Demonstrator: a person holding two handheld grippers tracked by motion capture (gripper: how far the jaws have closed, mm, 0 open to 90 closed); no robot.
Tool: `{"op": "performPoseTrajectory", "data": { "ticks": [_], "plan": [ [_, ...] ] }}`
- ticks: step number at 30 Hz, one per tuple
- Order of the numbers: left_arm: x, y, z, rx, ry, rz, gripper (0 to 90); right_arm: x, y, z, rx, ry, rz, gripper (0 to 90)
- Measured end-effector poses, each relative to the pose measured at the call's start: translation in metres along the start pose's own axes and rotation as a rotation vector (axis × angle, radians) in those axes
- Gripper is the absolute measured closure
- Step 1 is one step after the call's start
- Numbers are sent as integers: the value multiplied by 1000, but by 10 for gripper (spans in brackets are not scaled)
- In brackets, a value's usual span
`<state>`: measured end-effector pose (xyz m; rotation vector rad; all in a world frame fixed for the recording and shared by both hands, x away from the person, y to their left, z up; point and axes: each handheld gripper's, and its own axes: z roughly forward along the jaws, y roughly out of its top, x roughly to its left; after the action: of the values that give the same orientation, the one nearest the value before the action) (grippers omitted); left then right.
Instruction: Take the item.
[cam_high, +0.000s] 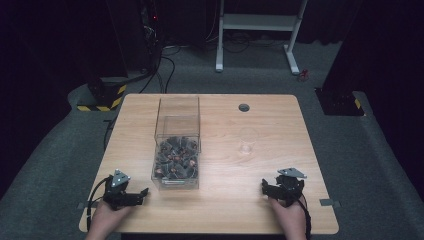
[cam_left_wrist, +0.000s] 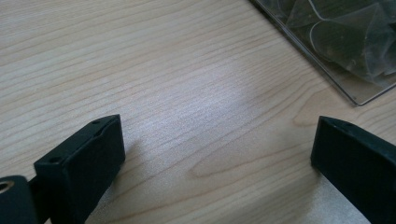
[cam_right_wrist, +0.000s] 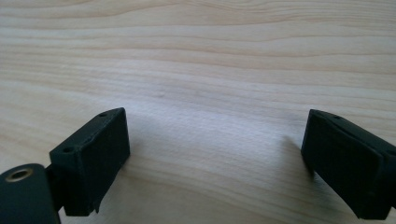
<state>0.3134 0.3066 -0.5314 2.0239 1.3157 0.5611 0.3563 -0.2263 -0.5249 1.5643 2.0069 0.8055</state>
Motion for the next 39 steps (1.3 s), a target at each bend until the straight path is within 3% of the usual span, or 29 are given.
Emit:
{"op": "performPoseTrajectory", "data": {
  "ticks": [30,39],
  "plan": [
    [0,0,-1,2,0,1,34,-2,-1,-1,-5,23,-23,91],
    [0,0,-1,1,0,2,34,-2,-2,-7,-39,53,-33,141]
  ]
}}
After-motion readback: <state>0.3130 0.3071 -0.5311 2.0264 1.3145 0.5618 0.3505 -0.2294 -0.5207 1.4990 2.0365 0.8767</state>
